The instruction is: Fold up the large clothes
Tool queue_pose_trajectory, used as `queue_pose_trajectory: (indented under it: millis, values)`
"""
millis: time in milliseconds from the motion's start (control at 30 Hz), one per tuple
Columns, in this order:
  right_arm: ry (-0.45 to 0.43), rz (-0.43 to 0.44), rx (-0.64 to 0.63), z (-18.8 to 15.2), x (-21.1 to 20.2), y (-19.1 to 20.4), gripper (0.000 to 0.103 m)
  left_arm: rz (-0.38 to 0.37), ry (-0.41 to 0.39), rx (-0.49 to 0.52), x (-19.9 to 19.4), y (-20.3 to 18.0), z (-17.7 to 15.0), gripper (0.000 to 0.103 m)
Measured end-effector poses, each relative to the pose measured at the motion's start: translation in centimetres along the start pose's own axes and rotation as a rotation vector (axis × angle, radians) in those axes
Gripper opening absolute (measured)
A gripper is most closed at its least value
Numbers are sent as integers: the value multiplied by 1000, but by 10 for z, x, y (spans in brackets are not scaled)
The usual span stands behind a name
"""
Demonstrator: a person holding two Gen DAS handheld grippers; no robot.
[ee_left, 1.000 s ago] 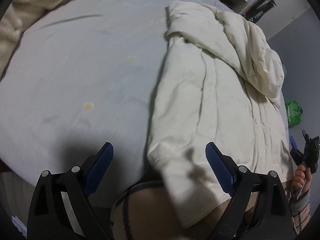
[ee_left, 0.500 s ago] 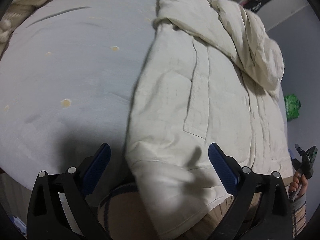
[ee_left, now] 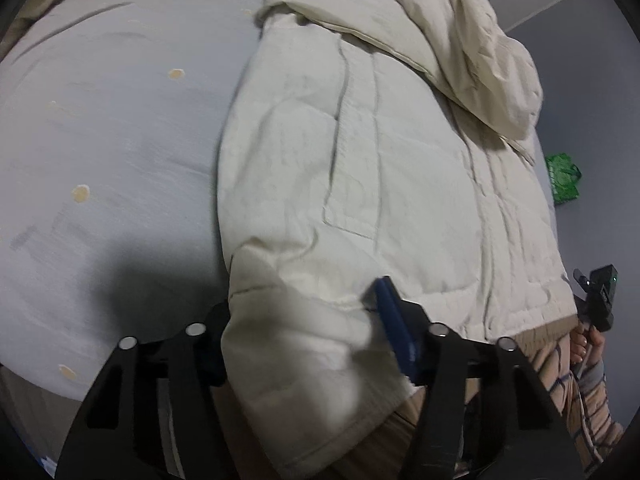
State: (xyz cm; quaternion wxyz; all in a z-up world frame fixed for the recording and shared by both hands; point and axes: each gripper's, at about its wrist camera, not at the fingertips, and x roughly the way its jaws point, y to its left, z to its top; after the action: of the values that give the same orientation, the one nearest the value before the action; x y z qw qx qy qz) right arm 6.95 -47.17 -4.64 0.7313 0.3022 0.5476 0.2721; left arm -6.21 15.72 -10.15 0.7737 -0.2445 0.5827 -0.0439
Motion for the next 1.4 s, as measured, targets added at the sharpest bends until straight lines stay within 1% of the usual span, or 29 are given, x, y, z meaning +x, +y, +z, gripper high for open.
queue_pose_trajectory:
  millis: [67, 133, 167, 200, 233, 267, 300, 333, 400, 533, 600, 667, 733, 833, 900, 1000, 1100, 1233, 1300, 1400]
  values:
    - [40, 30, -35, -6, 6, 8, 67, -10, 6, 10, -1, -2, -3, 48]
    - [68, 18, -85, -12, 10, 19, 67, -30, 16, 16, -2, -3, -6, 43]
    - [64, 12, -107, -13, 10, 23, 65, -38, 18, 15, -3, -4, -7, 40]
    - [68, 34, -131, -15, 10, 29, 55, -56, 22, 13, -4, -4, -9, 37]
    - [71, 51, -156, -17, 10, 34, 48, -66, 24, 13, -5, -5, -10, 35]
    - [69, 42, -178, -18, 10, 38, 35, -73, 21, 17, -8, -6, -12, 33]
    - [68, 39, -195, -19, 9, 41, 26, -78, 20, 20, -9, -7, -13, 30]
    - [69, 40, -213, -20, 8, 45, 24, -85, 18, 23, -12, -8, -14, 28]
    - [66, 41, -235, -21, 8, 49, 23, -97, 17, 25, -15, -10, -17, 22]
    - [73, 41, -250, -24, 5, 49, 21, -94, 6, 51, -21, -18, -23, 16]
    - [65, 64, -256, -27, 1, 48, 19, -96, -1, 66, -24, -22, -25, 14]
    - [51, 109, -254, -27, -4, 48, 18, -98, -5, 76, -27, -24, -26, 13]
    - [22, 191, -231, -26, -11, 50, 17, -111, -14, 93, -32, -27, -25, 12]
    - [-20, 287, -208, -18, -18, 57, 17, -153, -41, 110, -44, -34, -19, 11]
    - [-44, 334, -194, -11, -21, 61, 16, -183, -60, 119, -51, -38, -13, 11]
    - [-83, 395, -181, 3, -26, 72, 16, -261, -102, 126, -67, -44, -1, 10]
    - [-140, 454, -163, 23, -34, 81, 16, -365, -160, 102, -86, -42, 20, 10]
    - [-226, 516, -116, 53, -40, 86, 16, -448, -226, 70, -104, -39, 51, 10]
    - [-274, 548, -75, 72, -40, 88, 16, -464, -256, 67, -113, -41, 69, 10]
    - [-328, 578, -24, 100, -36, 89, 16, -446, -299, 79, -123, -47, 99, 10]
